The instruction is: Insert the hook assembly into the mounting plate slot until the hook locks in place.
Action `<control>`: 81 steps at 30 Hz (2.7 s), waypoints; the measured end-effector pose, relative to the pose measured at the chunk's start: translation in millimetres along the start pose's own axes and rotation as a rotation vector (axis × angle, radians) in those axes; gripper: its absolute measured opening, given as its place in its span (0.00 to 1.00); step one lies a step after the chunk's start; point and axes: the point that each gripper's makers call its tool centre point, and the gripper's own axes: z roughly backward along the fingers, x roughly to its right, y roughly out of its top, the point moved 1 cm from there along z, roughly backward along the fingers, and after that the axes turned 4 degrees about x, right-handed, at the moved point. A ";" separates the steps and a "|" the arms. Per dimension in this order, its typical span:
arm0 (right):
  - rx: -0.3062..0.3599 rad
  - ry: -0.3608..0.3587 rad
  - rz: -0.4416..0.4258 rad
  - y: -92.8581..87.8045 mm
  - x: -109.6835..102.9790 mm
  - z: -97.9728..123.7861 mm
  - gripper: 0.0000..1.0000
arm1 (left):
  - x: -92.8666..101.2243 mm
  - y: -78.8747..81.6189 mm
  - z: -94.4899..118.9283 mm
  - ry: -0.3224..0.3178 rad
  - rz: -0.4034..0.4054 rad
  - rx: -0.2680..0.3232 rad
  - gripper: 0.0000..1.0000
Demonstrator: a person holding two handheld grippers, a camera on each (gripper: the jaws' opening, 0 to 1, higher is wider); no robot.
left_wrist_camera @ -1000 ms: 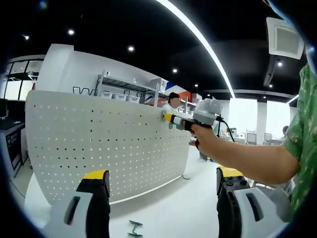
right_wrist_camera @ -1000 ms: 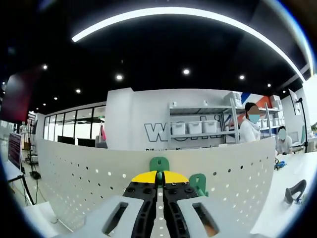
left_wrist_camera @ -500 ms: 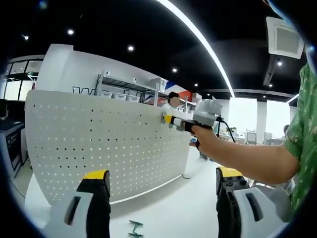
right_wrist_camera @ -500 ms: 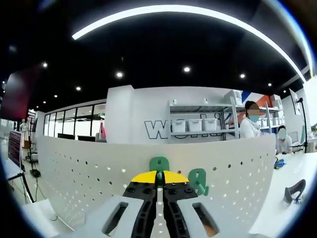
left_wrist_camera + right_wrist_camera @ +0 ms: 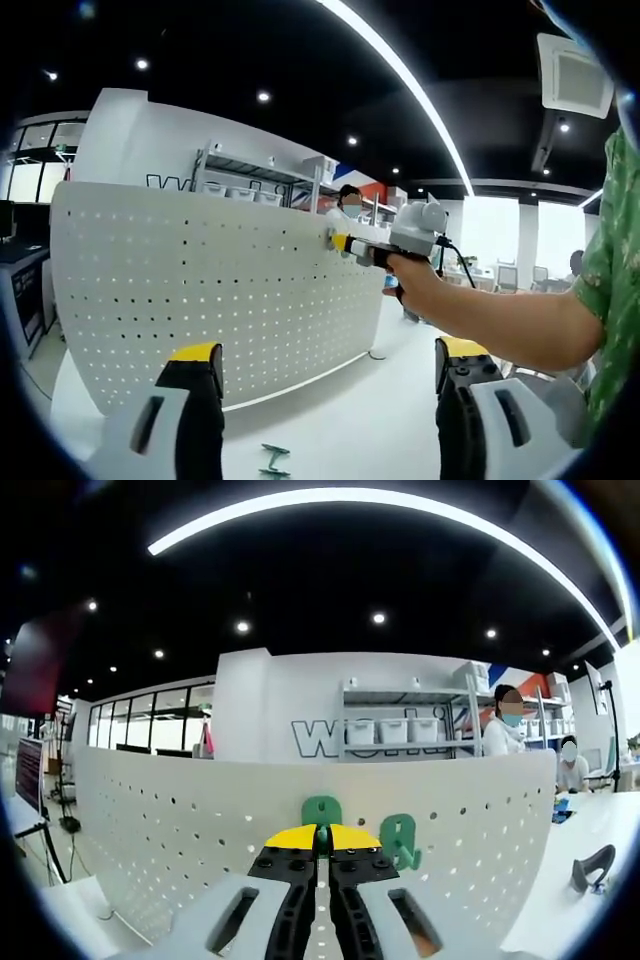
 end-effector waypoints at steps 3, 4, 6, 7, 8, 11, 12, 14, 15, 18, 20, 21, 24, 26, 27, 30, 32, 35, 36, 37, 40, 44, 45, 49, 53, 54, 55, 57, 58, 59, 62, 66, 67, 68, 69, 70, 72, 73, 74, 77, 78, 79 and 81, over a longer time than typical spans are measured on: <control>-0.005 0.000 0.000 -1.1 -0.1 0.6 0.01 | -0.4 -0.2 0.3 0.002 -0.001 -0.002 0.89; -0.005 -0.001 0.001 -1.5 0.1 0.8 0.01 | -0.5 -0.2 0.3 0.002 -0.001 -0.002 0.89; -0.006 0.000 -0.001 -2.2 0.1 0.6 0.01 | -0.6 0.0 0.5 0.002 -0.003 -0.002 0.89; -0.005 0.000 -0.001 -2.1 0.1 0.5 0.01 | -0.8 0.0 0.7 0.002 -0.002 -0.002 0.89; -0.005 0.000 0.003 -2.1 0.1 0.5 0.01 | -0.9 0.1 0.7 0.003 -0.001 -0.002 0.89; -0.006 0.001 0.000 -2.7 -0.1 0.7 0.01 | -1.2 0.2 0.8 0.003 -0.002 -0.002 0.89; -0.007 0.001 0.000 -2.8 -0.2 0.7 0.01 | -1.2 0.1 0.7 0.003 -0.002 -0.003 0.89; -0.007 0.000 0.002 -3.1 -0.3 0.8 0.01 | -1.4 0.0 0.7 0.004 -0.004 -0.004 0.89; -0.008 0.001 0.001 -3.4 -0.4 0.9 0.01 | -1.4 -0.1 0.7 0.004 -0.003 -0.005 0.89; -0.009 0.001 0.003 -3.9 -0.4 1.0 0.01 | -1.7 -0.4 0.6 0.004 -0.004 -0.006 0.89; -0.008 0.002 0.004 -3.8 -0.4 1.3 0.01 | -1.7 -0.4 0.4 0.004 -0.004 -0.006 0.89; -0.008 0.002 0.003 -3.8 -0.5 1.3 0.01 | -1.9 -0.5 0.4 0.004 -0.005 -0.007 0.89; -0.009 0.001 0.001 -4.1 -0.4 1.3 0.01 | -1.8 -0.6 0.0 0.004 -0.005 -0.007 0.89; -0.011 0.001 -0.001 -4.6 -0.6 1.4 0.01 | -1.6 -0.8 -0.4 0.003 -0.005 -0.008 0.89; -0.011 0.001 0.000 -4.6 -0.4 1.3 0.01 | -1.6 -0.9 -0.4 0.003 -0.006 -0.009 0.89; -0.011 0.000 0.000 -4.6 -0.4 1.2 0.01 | -1.1 -1.0 -0.3 0.001 -0.007 -0.009 0.89; -0.013 0.000 -0.001 -4.8 -0.6 1.4 0.01 | -1.1 -1.3 -0.2 0.000 -0.008 -0.011 0.89; -0.014 -0.002 -0.002 -4.9 -0.4 1.0 0.01 | -0.9 -0.5 0.4 -0.003 -0.011 -0.009 0.89; -0.014 -0.002 -0.003 -4.9 -0.4 1.0 0.01 | -0.2 0.4 0.5 -0.008 -0.009 -0.004 0.89; -0.014 -0.002 -0.003 -4.9 -0.4 0.9 0.01 | -0.5 0.9 0.8 -0.007 -0.010 -0.002 0.90; -0.017 -0.002 -0.002 -5.7 -0.2 0.8 0.01 | -0.6 2.6 1.5 -0.013 -0.023 0.005 0.90; -0.020 -0.004 -0.005 -7.5 0.5 -0.3 0.01 | -0.5 4.5 1.5 -0.023 -0.031 0.010 0.90; -0.021 -0.003 -0.006 -7.5 0.2 -0.6 0.01 | -0.2 5.2 1.5 -0.026 -0.030 0.014 0.90; -0.025 -0.001 -0.008 -9.3 -0.2 -0.9 0.01 | -1.8 5.5 1.5 -0.026 -0.035 0.013 0.90; -0.024 -0.001 -0.001 -9.1 0.0 -1.0 0.01 | -3.1 5.8 1.9 -0.025 -0.036 0.014 0.90; -0.025 -0.001 -0.002 -9.7 0.1 -1.2 0.01 | -3.4 5.8 1.9 -0.025 -0.036 0.014 0.89; -0.027 0.000 0.001 -10.4 0.2 -1.3 0.01 | -3.6 5.8 1.8 -0.025 -0.036 0.014 0.89; -0.035 0.004 0.005 -13.0 -0.4 -1.4 0.01 | -4.0 5.4 1.6 -0.025 -0.038 0.012 0.89; -0.032 0.001 0.007 -12.9 0.0 -1.2 0.01 | -4.2 5.5 1.6 -0.025 -0.038 0.012 0.89; -0.032 0.002 0.003 -13.0 -0.6 -1.0 0.01 | -4.3 5.7 1.6 -0.026 -0.036 0.013 0.89; -0.033 0.004 0.008 -13.0 -0.8 -1.1 0.01 | -4.7 5.5 1.7 -0.025 -0.040 0.011 0.88; -0.037 0.008 0.016 -13.6 -1.6 -1.5 0.01 | -4.2 4.9 1.7 -0.027 -0.041 0.008 0.88; -0.041 0.012 0.020 -14.4 -1.3 -2.0 0.02 | -4.1 5.0 1.7 -0.027 -0.040 0.008 0.88; -0.040 0.013 0.022 -14.3 -1.4 -2.1 0.02 | -3.8 5.1 1.5 -0.028 -0.040 0.008 0.88; -0.040 0.015 0.022 -14.5 -1.7 -2.1 0.02 | -3.7 5.1 1.4 -0.028 -0.042 0.008 0.88; -0.041 0.017 0.022 -14.7 -2.0 -1.9 0.02 | -3.6 5.0 1.3 -0.028 -0.042 0.007 0.88; -0.051 0.017 0.027 -17.0 -1.8 -1.5 0.06 | -3.0 4.6 1.1 -0.030 -0.042 0.006 0.88; -0.052 0.018 0.027 -17.8 -1.8 -1.2 0.07 | -2.7 4.3 1.1 -0.030 -0.044 0.004 0.88; -0.055 0.017 0.029 -18.5 -1.4 -0.8 0.08 | -2.7 4.1 1.0 -0.030 -0.045 0.003 0.88; -0.062 0.019 0.024 -20.5 -0.5 0.3 0.08 | -2.9 3.4 1.3 -0.029 -0.045 0.000 0.88; -0.062 0.020 0.023 -20.6 -0.4 0.6 0.09 | -2.8 3.2 1.4 -0.029 -0.044 -0.001 0.88; -0.062 0.020 0.024 -20.6 -0.2 0.9 0.09 | -2.8 3.0 1.5 -0.028 -0.044 -0.002 0.88; -0.065 0.021 0.026 -21.3 -0.1 1.9 0.10 | -2.4 2.8 1.6 -0.029 -0.046 -0.003 0.88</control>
